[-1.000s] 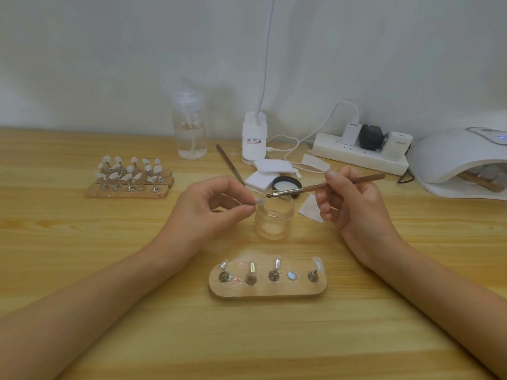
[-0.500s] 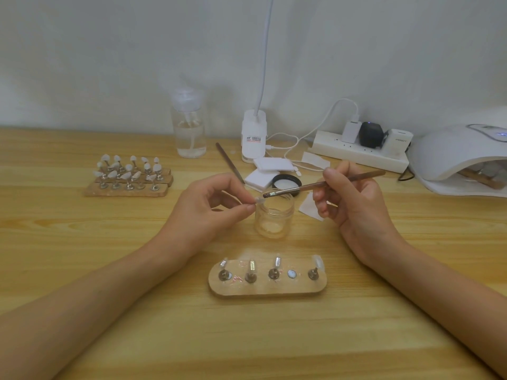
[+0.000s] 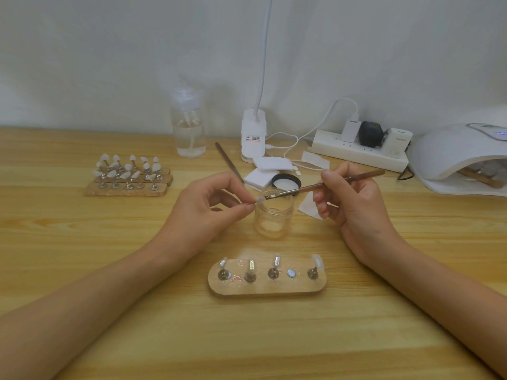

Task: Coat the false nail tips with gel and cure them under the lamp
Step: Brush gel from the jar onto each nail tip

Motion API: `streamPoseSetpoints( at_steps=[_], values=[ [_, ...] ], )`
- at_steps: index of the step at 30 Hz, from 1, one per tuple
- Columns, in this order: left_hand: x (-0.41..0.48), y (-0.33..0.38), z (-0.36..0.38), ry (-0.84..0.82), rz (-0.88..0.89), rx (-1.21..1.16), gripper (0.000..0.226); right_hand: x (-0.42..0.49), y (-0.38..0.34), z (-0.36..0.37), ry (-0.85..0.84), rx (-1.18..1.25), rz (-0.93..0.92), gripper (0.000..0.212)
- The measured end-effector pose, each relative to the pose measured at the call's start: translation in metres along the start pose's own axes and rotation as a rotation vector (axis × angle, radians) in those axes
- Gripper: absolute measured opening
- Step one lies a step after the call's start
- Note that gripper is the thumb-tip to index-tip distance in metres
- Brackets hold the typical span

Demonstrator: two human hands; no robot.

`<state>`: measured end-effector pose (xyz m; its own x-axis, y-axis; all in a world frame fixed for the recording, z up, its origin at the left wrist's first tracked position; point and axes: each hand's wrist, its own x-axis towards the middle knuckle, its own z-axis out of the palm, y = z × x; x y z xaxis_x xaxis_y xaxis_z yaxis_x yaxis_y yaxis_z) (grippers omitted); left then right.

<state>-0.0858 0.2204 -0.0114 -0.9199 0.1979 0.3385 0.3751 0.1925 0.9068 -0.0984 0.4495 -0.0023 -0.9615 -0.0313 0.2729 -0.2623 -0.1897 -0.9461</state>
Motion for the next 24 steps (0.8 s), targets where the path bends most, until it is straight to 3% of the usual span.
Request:
streamPoseSetpoints(
  at_steps=[6,24],
  values=[
    [-0.0002,0.0019,0.0006,0.007,0.009,0.014,0.021,-0.0007,-0.0013,0.0013,-0.065,0.039,-0.019,0.020],
    [-0.0007,0.0015,-0.0002,0.006,0.010,0.029,0.025,-0.0001,-0.0014,0.0007,-0.036,0.037,-0.039,0.020]
  ],
)
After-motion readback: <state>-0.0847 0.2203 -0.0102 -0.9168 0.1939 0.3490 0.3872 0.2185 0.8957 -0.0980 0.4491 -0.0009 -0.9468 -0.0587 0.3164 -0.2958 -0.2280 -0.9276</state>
